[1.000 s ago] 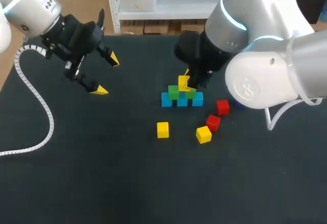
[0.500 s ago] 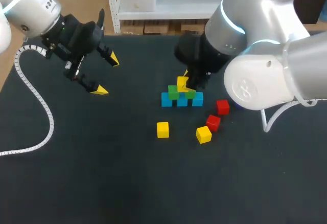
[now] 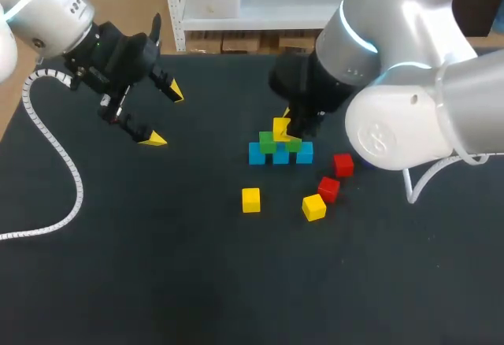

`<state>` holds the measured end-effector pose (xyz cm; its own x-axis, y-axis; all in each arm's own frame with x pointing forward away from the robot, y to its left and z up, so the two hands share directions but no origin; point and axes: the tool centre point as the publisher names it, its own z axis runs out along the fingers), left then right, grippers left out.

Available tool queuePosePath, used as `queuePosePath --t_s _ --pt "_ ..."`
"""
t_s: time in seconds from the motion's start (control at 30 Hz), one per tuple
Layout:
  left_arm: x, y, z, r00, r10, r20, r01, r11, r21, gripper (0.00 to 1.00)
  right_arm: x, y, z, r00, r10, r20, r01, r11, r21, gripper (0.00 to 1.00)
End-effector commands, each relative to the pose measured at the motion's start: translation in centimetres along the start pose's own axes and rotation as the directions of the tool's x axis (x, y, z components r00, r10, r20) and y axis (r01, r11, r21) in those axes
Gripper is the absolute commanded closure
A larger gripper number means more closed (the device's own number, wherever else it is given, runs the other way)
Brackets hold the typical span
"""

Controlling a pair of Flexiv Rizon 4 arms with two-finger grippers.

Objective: Place the blue cubes, place green cubes on the blue cubes, place the yellow cubes on the green cubes, then place the red cubes on the yellow cubes, and place purple cube on the red cubes.

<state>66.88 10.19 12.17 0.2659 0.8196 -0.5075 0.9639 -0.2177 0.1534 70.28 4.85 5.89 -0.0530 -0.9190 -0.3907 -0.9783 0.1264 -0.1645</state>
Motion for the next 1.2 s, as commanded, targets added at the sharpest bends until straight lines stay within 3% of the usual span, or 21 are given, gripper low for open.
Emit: queuePosePath --t_s 0.03,1.07,1.2 --pt "0.09 0.02 -0.03 1.000 0.002 0.001 -0.002 1.000 0.000 0.00 -0.03 -0.05 0.13 1.000 0.000 0.001 0.000 1.000 0.002 1.00" --pt "0.09 0.02 -0.03 1.000 0.002 0.001 -0.002 1.000 0.000 0.00 0.08 -0.13 0.06 1.000 0.004 -0.006 -0.004 1.000 0.004 1.00" --pt "0.09 0.02 -0.03 1.000 0.002 0.001 -0.002 1.000 0.000 0.00 0.07 -0.19 0.07 1.000 0.004 -0.005 -0.004 1.000 0.004 0.96"
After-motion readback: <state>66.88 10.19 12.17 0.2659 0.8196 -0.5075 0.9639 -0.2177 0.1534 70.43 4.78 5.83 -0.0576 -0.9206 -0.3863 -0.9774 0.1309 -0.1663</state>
